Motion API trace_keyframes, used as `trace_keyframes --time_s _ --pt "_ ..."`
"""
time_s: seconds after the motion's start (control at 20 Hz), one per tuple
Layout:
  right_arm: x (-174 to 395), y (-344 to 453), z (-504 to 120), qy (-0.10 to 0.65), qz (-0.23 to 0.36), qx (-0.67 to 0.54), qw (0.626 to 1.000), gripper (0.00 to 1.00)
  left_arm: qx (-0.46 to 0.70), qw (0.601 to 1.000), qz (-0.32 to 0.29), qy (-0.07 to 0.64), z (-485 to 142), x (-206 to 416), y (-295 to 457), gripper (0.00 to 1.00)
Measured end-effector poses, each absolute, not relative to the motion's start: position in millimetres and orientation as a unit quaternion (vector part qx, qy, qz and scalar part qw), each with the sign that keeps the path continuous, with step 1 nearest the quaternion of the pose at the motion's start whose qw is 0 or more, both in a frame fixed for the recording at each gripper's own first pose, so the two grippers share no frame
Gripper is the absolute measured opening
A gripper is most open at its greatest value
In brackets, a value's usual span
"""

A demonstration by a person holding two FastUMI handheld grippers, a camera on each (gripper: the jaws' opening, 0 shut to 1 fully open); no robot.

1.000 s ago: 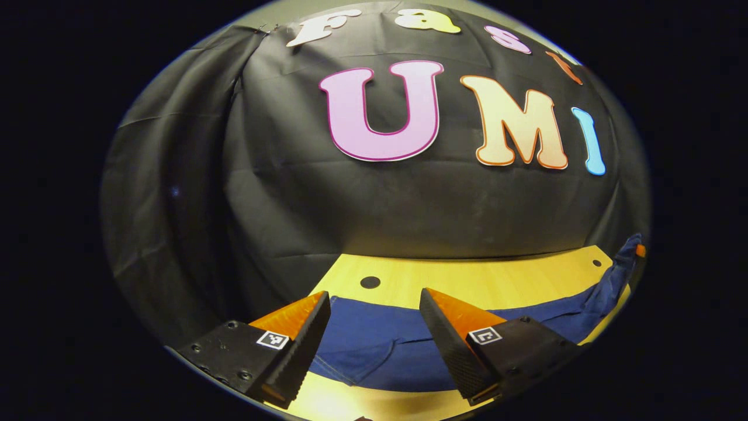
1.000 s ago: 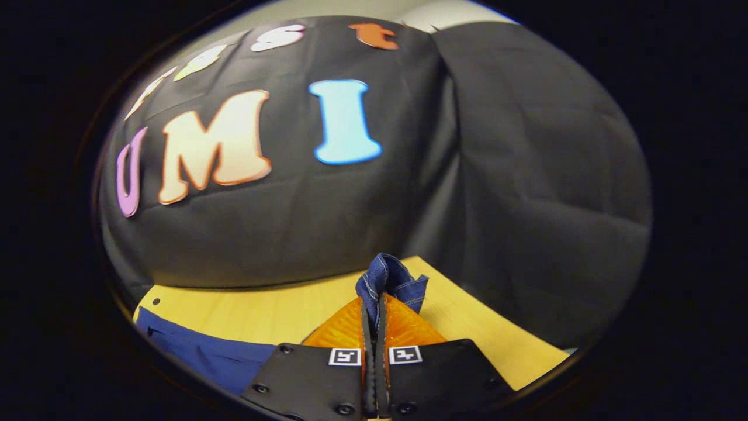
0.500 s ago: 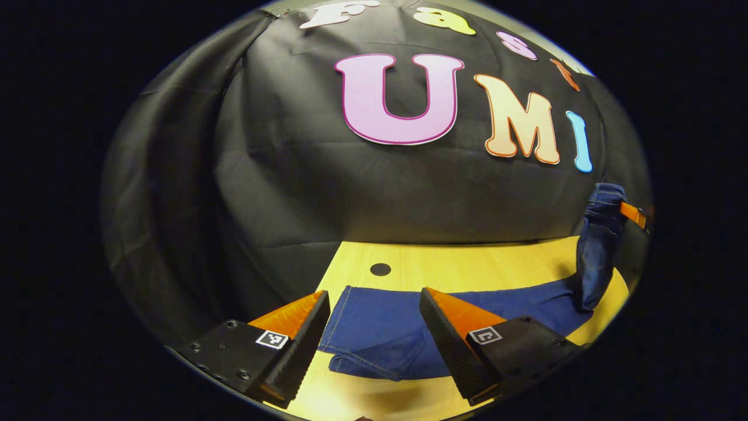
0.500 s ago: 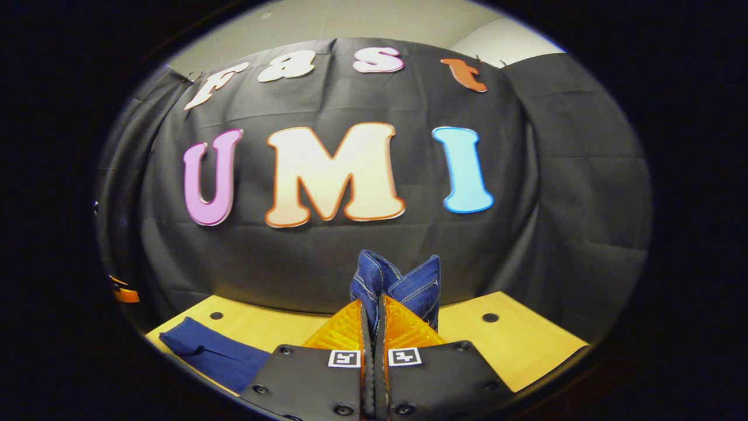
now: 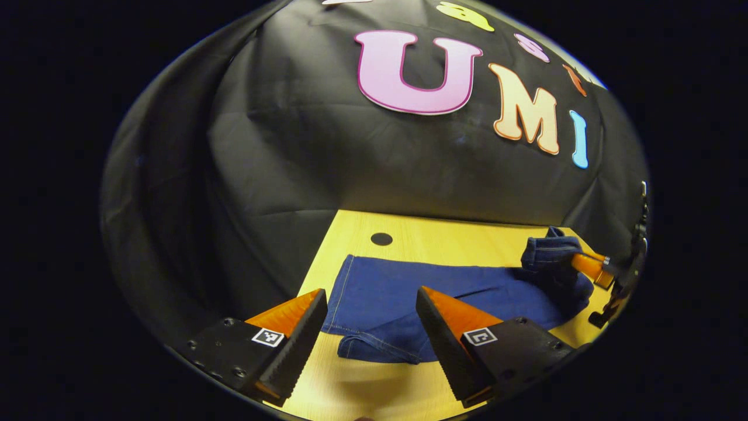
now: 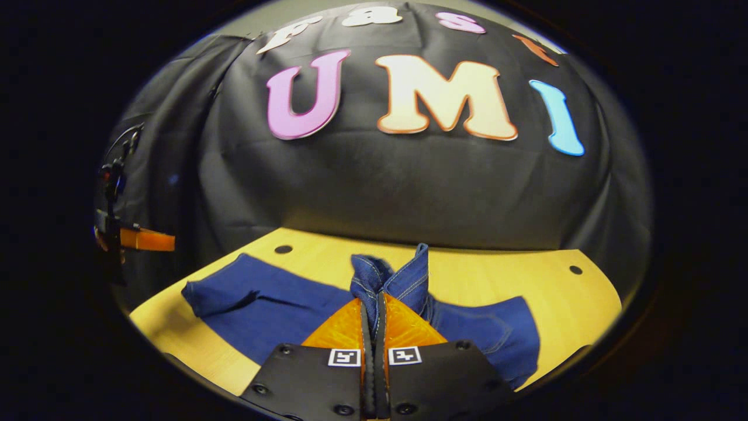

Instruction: Grasp the waist and the cuffs of the jeans and fold them to make the two legs overlap; first hold the waist and fold one-third of the jeans toward the cuffs, then hold the cuffs and fold the remaining one-third in the same direction to finish folding.

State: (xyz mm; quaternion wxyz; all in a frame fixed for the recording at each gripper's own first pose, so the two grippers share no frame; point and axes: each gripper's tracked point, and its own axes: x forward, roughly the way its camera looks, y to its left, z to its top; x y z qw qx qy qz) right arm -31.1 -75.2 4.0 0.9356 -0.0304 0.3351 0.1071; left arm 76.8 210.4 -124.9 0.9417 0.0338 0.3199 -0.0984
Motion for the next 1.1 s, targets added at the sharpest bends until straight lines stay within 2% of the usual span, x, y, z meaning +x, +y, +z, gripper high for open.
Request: trace_keyframes --time_s 0.1,0.2,0.3,0.35,0.65,0.9,1.0,1.1 --pt "-33 -74 13 0.344 0.119 -0.056 0.93 0.04 0.038 0.937 -0.099 0.334 -137 79 217 0.95" --pt "-30 -74 11 0.351 0.141 -0.053 0.924 0.31 0.031 0.934 -0.094 0.343 -150 82 226 0.95" --pt "-19 -86 21 0.349 0.139 -0.063 0.925 0.76 0.026 0.926 -0.094 0.365 -170 82 236 0.95" --pt "-34 -82 25 0.347 0.137 -0.068 0.926 0.99 0.022 0.92 -0.099 0.377 -181 81 239 0.95" --pt "-54 -132 49 0.366 0.089 -0.088 0.922 0.99 0.015 0.886 -0.123 0.446 -244 81 243 0.96" --pt "-67 -166 45 0.389 0.062 -0.097 0.914 1.0 0.091 0.873 -0.144 0.458 -249 78 245 0.92" --pt "-71 -170 43 0.393 0.059 -0.093 0.913 0.99 0.089 0.865 -0.173 0.462 -252 76 228 0.8" --pt "-73 -169 42 0.393 0.062 -0.087 0.913 1.0 0.087 0.867 -0.158 0.465 -254 79 227 0.36"
